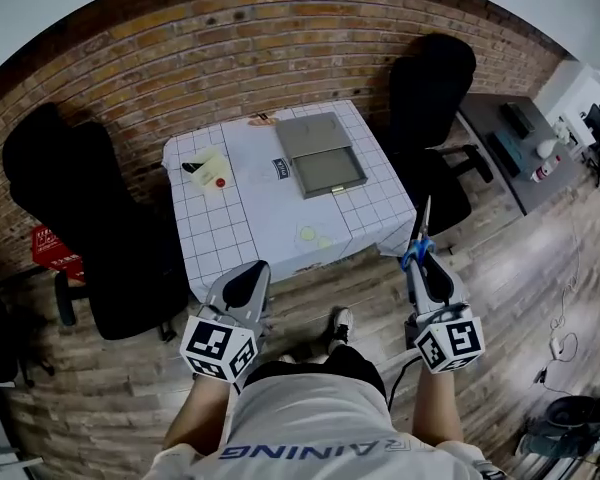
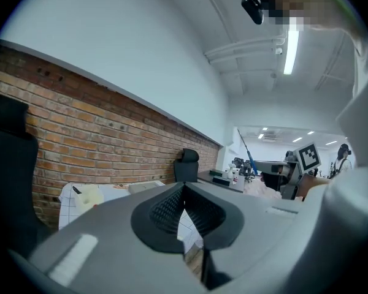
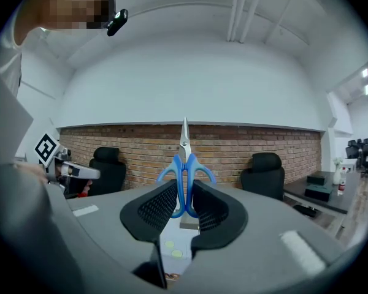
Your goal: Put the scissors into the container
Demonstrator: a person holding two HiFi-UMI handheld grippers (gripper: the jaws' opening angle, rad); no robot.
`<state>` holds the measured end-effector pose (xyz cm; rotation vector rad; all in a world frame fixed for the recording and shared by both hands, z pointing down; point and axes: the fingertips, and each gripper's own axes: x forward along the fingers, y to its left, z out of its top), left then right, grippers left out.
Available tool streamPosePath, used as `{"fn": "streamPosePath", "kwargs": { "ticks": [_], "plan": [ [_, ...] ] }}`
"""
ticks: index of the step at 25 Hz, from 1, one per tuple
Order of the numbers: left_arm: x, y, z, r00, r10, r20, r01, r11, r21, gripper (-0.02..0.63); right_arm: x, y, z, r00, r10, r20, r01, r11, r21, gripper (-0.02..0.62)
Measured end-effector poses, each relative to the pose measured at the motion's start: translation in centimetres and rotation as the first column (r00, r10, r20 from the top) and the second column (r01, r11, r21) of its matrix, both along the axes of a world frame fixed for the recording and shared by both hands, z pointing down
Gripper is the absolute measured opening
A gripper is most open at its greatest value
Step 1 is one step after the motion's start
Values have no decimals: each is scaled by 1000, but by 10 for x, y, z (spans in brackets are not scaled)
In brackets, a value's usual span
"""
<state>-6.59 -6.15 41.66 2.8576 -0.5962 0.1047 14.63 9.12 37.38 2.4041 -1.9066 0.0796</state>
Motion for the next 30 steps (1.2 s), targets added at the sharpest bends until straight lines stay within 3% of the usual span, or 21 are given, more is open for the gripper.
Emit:
{"fn": "streamPosePath", "kwargs": {
  "ticks": [10,23,30],
  "plan": [
    [34,-77,-2,984,-177,26,176,984,23,-2,66,-111,17,987,-153,46,153,988,19,100],
    [159,-168,-10,934,-347,90,346,938,26,-2,215,-243,31,949,-299,98,302,953,-19,100],
    [198,-203,0,905,-403,136,405,914,16,-2,261,-296,61,923,-354,148,366,928,-65,100]
  ]
}}
